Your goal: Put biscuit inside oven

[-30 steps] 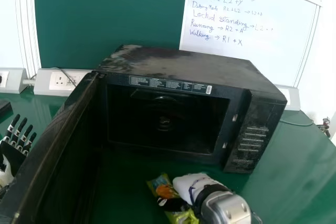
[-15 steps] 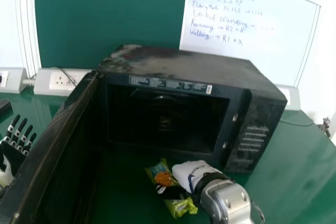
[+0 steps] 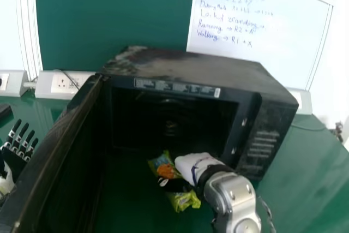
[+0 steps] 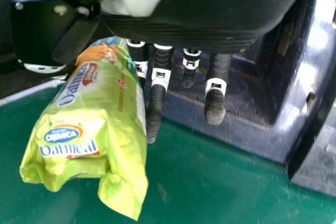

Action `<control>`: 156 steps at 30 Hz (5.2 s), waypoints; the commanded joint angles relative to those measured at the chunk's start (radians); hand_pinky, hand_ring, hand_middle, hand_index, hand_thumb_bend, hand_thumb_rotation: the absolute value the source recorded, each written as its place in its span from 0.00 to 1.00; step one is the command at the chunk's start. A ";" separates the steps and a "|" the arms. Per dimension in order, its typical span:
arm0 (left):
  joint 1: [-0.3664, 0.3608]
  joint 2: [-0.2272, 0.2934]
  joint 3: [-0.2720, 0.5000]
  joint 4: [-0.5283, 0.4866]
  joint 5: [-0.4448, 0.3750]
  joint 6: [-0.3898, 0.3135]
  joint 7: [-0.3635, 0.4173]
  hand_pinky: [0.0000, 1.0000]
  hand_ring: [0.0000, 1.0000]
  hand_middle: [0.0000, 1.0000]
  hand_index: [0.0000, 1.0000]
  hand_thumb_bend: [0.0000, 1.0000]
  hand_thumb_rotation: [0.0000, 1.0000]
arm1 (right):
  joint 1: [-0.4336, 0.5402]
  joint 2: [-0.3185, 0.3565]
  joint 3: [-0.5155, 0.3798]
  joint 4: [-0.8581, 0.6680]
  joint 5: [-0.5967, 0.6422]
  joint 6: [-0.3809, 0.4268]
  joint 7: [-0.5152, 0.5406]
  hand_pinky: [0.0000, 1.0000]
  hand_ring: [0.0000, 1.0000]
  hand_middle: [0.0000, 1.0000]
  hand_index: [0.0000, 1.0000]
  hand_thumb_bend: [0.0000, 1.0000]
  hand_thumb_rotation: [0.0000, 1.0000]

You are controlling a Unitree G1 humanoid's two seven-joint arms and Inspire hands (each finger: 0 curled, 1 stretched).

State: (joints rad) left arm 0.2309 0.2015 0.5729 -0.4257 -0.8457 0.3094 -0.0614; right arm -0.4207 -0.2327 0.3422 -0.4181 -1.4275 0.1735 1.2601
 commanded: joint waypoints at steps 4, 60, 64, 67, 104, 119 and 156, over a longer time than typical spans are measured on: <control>-0.008 -0.007 -0.011 0.000 0.002 -0.004 0.000 0.85 0.91 0.92 0.96 0.88 0.42 | -0.080 0.024 0.005 0.055 -0.006 0.032 -0.028 0.18 0.28 0.47 0.70 0.54 0.00; 0.016 -0.009 -0.014 0.005 0.039 -0.030 -0.042 0.89 0.94 0.95 1.00 0.89 0.43 | -0.530 0.016 0.111 0.769 0.290 0.151 -0.588 0.12 0.20 0.47 0.73 0.56 0.00; 0.015 -0.013 -0.012 0.003 0.032 -0.028 -0.037 0.89 0.93 0.95 1.00 0.89 0.42 | -0.553 0.011 0.118 0.827 0.311 0.164 -0.623 0.14 0.22 0.47 0.69 0.56 0.00; 0.016 -0.010 -0.012 0.007 0.032 -0.031 -0.045 0.89 0.94 0.95 1.00 0.88 0.43 | -0.554 0.001 0.128 0.851 0.324 0.165 -0.644 0.14 0.23 0.47 0.66 0.56 0.00; 0.031 -0.008 -0.010 0.003 0.040 -0.036 -0.062 0.88 0.93 0.95 1.00 0.88 0.44 | -0.670 -0.011 0.182 1.227 0.483 0.157 -0.937 0.11 0.18 0.47 0.49 0.53 0.00; 0.037 -0.004 -0.007 0.003 0.036 -0.037 -0.071 0.89 0.94 0.96 1.00 0.87 0.45 | -0.696 0.016 0.200 1.363 0.536 0.146 -1.068 0.09 0.17 0.47 0.49 0.52 0.00; 0.052 -0.008 -0.011 -0.013 0.032 -0.031 -0.060 0.88 0.95 0.97 1.00 0.88 0.44 | -0.705 0.030 0.200 1.490 0.609 0.077 -1.243 0.10 0.19 0.47 0.49 0.52 0.00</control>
State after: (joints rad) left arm 0.2857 0.1954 0.5644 -0.4269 -0.8078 0.2810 -0.1217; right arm -1.0860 -0.2030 0.5422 1.0714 -0.8261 0.2566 0.0389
